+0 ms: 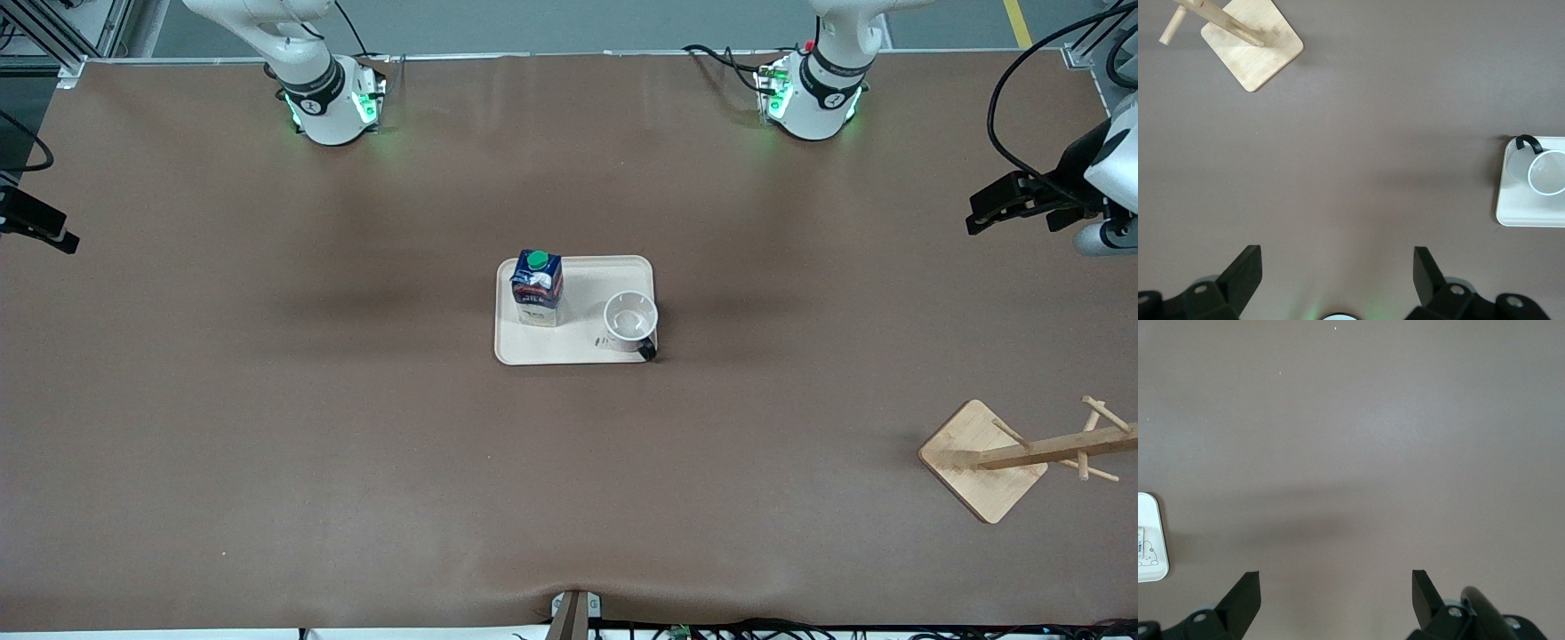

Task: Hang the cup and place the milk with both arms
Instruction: 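Move the left gripper from rest toward the tray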

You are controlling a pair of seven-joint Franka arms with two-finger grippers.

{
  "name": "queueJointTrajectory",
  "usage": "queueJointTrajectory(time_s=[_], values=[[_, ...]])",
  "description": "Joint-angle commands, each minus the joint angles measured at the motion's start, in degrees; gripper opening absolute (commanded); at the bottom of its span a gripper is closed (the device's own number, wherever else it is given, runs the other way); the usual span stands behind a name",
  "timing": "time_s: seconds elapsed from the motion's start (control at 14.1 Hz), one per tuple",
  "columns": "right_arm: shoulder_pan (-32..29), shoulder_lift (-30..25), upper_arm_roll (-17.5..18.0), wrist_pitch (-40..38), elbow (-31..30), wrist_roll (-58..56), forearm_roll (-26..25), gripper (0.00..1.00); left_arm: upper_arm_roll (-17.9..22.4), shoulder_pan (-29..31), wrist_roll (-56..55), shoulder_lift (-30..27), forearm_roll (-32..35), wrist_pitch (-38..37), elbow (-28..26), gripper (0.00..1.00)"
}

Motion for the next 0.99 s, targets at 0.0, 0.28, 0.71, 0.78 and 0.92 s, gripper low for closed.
queueJointTrajectory(time_s=[0.0,0.28,0.71,0.78,0.92], values=[[-1.1,0.0,0.7,-0.4,0.4,0.0,0.9,1.0,-0.2,0.0,0.5,1.3,-0.9,-0.1,1.7,1.0],[-1.1,0.0,0.7,-0.4,0.4,0.0,0.9,1.0,0.0,0.2,1.0,1.3,-1.0,-0.1,1.7,1.0],[-1.1,0.0,0.7,-0.4,0.4,0.0,0.9,1.0,-0.1,-1.0,-0.2,2.3,-1.0,-0.2,1.6,1.0],[-1.1,0.0,0.7,-0.4,0.4,0.0,0.9,1.0,-0.2,-1.2,0.0,2.5,-0.8,-0.3,1.6,1.0],[-1.1,0.0,0.7,-0.4,0.4,0.0,0.9,1.0,-0.2,-1.5,0.7,2.7,-0.5,-0.3,1.7,1.0]])
